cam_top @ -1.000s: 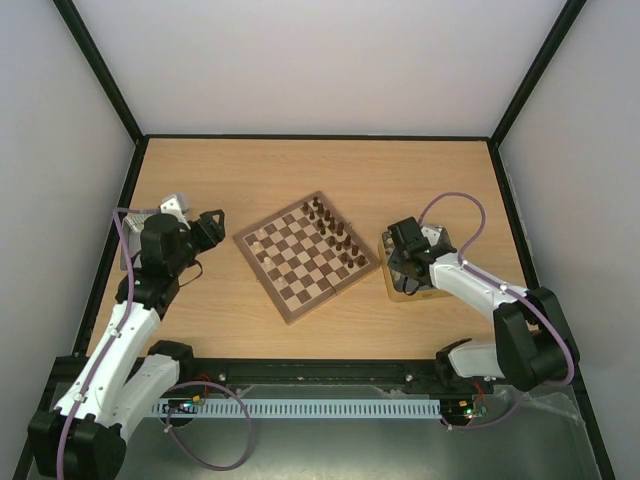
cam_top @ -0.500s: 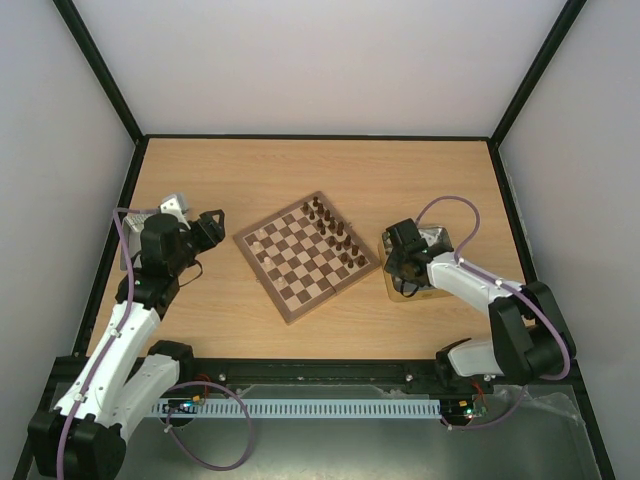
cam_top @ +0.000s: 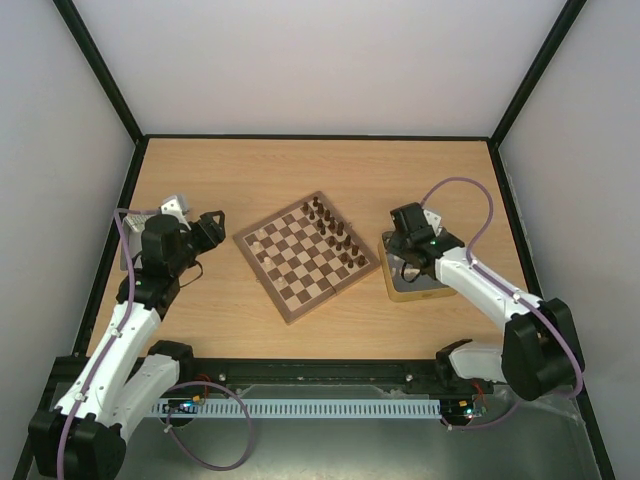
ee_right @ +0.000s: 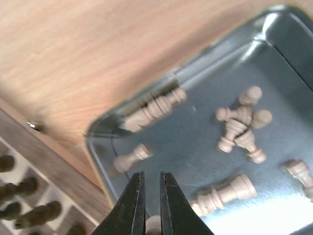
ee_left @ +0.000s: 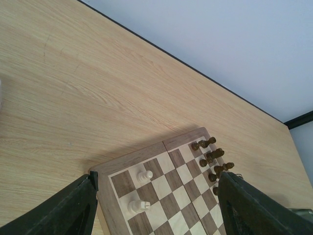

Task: Set up the chess pieces on the board
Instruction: Pick up the chess piece from the storage box, then place the chess piece on the chessboard.

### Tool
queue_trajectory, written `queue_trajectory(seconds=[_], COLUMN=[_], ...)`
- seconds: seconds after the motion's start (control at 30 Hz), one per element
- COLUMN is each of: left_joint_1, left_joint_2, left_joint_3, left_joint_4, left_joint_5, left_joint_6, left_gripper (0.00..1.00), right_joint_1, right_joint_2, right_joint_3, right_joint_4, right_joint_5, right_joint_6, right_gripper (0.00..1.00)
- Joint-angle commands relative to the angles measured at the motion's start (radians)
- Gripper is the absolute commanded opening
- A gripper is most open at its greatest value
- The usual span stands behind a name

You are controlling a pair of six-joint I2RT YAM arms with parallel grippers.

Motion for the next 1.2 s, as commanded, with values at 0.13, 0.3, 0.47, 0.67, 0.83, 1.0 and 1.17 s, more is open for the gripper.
queue_trajectory(seconds=[0.13,0.3,0.47,0.67,0.83,1.0,1.17], left_joint_1=[-0.006,-0.006,-0.005,-0.005,-0.005,-0.005,-0.005], left_joint_2=[0.004,0.015,0.021,0.04,0.039,0.035,-0.003], left_joint_3=[-0.009,-0.011,-0.015,-0.031,-0.054,-0.06,-0.062], left_joint_4=[0.026,0.023,0.008,-0.01,-0.017,-0.058,-0.131], left_joint_5=[-0.006,-0.01,-0.021,-0.02,-0.038,-0.107,-0.252], left_joint_6=[-0.015,-0.025,-0.025,-0.037,-0.055,-0.08,-0.135], left_gripper=[0.69,0.69,0.7,0.69,0.69,0.69,0.69], right_joint_1=[0.133,0.272,0.393,0.501,0.552,0.585,0.614], right_joint_2=[0.048,0.181,0.353,0.573,0.731,0.826,0.887], right_joint_3=[0.204,0.34,0.481,0.69,0.861,0.969,1.028], right_joint_4=[-0.065,-0.027,0.019,0.003,-0.028,-0.062,-0.083], right_joint_5=[0.047,0.026,0.019,0.046,0.066,0.081,0.102], right_joint_6=[-0.018,-0.022,-0.05,-0.117,-0.166,-0.213,-0.238], right_gripper=[0.03,0.04,0.04,0.04,0.04,0.04,0.04])
